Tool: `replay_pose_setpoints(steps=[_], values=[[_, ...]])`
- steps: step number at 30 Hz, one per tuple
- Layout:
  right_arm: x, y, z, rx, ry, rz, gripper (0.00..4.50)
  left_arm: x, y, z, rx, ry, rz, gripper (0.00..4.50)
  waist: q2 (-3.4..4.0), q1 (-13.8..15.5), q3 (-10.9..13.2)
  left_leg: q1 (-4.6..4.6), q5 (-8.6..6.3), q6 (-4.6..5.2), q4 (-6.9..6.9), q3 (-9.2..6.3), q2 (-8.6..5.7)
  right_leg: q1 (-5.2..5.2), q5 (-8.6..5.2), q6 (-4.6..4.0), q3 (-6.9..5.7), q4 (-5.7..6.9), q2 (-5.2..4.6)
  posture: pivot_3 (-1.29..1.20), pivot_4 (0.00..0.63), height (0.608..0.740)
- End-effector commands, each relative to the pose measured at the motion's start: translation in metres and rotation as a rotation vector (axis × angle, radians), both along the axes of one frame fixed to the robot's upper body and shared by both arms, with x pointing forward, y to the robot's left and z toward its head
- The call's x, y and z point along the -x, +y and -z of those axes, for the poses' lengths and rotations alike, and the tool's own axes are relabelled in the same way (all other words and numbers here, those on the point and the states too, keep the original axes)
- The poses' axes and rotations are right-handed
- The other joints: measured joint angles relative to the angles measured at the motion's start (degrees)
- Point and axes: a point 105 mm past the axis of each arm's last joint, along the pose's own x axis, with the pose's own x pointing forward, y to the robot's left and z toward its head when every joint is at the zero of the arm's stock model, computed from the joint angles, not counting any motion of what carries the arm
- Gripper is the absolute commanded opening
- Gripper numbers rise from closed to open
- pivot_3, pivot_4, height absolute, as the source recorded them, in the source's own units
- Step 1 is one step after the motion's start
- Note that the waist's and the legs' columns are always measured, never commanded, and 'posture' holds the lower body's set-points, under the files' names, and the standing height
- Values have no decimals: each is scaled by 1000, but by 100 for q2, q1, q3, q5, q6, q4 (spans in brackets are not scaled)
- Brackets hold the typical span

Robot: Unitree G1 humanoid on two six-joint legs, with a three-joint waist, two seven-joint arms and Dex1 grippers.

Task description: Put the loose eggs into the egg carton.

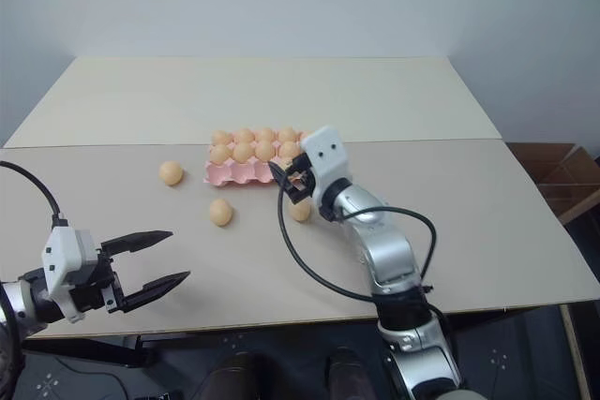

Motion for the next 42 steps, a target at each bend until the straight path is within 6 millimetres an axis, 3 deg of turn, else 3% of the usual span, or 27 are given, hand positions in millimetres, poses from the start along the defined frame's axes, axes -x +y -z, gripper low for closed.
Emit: replay_pose_setpoints(steps=[1,9,17,30,38,42], values=[[25,-10,-11,-4,-39,-47,4469,5,1,-3,-8,-4,2,3883,0,-3,0,1,0,0,0,1,1,-1,0,0,1,0,0,0,150,740],[62,-29,22,96,19,-85,4469,8,1,2,8,17,-21,3883,-2,7,0,3,0,0,-1,2,0,1,-3,-2,1,-4,1,0,150,740],[78,-35,39,149,66,-74,4469,10,-3,1,11,-12,-23,3883,-5,14,0,6,0,0,0,2,0,2,-5,-3,2,-6,2,0,150,740],[75,-13,53,98,178,21,4469,14,0,-2,-31,-1,49,3883,-6,17,0,4,0,0,0,1,-1,1,-10,-13,2,-7,0,0,150,740],[47,-5,58,101,188,254,4469,12,-1,0,-22,9,82,3883,-6,5,-1,3,0,0,-1,0,0,-1,-8,-8,1,-6,3,0,150,740],[43,2,63,56,253,263,4469,12,-1,2,-22,10,89,3883,-6,6,-1,-1,0,0,0,1,-1,-2,-7,-7,1,-6,0,0,150,740]])
